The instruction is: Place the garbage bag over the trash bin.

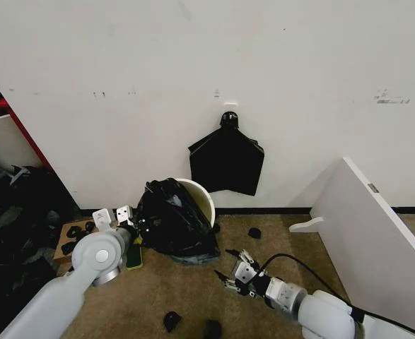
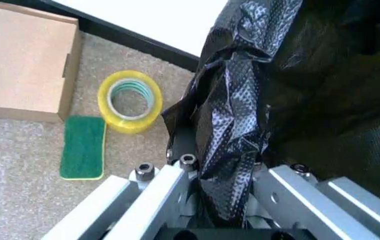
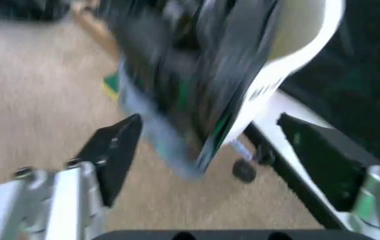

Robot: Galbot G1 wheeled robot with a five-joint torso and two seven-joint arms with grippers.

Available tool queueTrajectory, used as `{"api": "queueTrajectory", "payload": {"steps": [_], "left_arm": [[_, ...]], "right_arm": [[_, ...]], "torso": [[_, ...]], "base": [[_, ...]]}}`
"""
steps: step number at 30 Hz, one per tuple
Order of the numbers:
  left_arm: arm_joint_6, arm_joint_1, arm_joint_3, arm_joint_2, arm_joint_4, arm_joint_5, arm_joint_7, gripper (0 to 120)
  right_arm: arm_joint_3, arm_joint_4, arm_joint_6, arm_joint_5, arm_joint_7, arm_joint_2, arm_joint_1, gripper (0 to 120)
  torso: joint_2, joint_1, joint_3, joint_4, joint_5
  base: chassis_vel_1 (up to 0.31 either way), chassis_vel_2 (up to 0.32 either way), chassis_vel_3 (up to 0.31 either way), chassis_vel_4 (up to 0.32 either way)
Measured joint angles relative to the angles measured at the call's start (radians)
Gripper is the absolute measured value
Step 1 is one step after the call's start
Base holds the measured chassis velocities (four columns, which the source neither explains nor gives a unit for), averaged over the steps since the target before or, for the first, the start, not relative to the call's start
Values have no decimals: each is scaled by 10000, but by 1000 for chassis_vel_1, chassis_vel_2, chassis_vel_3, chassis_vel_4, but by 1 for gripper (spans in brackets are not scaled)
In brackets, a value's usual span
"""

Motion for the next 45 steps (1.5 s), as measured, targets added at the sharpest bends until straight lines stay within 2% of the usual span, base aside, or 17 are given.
{"api": "queueTrajectory", "payload": {"steps": [3,5,7,11,15,21,24,27,30,33,35,41,43,45], "left_arm": [[-9,100,102,6,-69,198,24,1],[-8,298,301,8,-262,545,180,1],[12,451,471,-10,-438,846,322,1],[64,574,647,-98,-642,1131,383,1],[229,657,818,-262,-953,1405,445,1],[376,838,850,-208,-1188,1577,549,1],[412,897,853,-192,-1228,1621,583,1],[498,982,865,-205,-1260,1730,658,1],[531,987,887,-235,-1264,1770,670,1],[556,986,921,-239,-1278,1780,693,1],[560,984,928,-240,-1279,1781,696,1],[570,993,940,-230,-1296,1790,724,1],[570,999,937,-228,-1296,1793,726,1],[571,1029,920,-212,-1301,1804,735,1]], "right_arm": [[73,404,-218,612,256,44,212,86],[104,842,-497,1448,694,159,499,95],[102,1043,-708,2039,1067,353,721,99],[33,1020,-880,2292,1217,668,911,100],[-288,295,-1025,2255,1245,1318,1119,100],[-389,-195,-1019,2367,1339,1703,1342,99],[-414,-282,-1019,2470,1389,1777,1445,95],[-481,-582,-1030,2683,1583,1987,1713,84],[-498,-668,-1036,2746,1622,2023,1777,81],[-512,-695,-1060,2776,1632,2028,1813,66],[-512,-700,-1095,2798,1653,2041,1817,64],[-505,-723,-1173,3024,1680,2060,1774,38],[-505,-722,-1173,3034,1683,2060,1773,34],[-506,-719,-1173,3042,1697,2071,1778,26]], "torso": [[0,0,0,0,0],[0,0,0,0,-2],[0,-1,0,0,-1],[0,0,0,0,-1],[0,0,0,-2,2],[0,0,0,-1,1],[0,0,0,-1,0],[0,0,0,0,0],[0,0,0,0,-1],[0,0,0,-2,-1],[0,0,0,-2,-1],[0,0,0,-2,0],[0,0,0,-2,0],[0,0,0,-2,0]], "base": [[0,0,0,0],[0,0,0,0],[0,0,0,0],[0,0,0,0],[0,0,0,0],[0,0,0,0],[0,0,0,0],[0,0,0,0],[0,0,0,0],[0,0,0,0],[0,0,0,0],[0,0,0,0],[0,0,0,0],[0,0,0,0]]}}
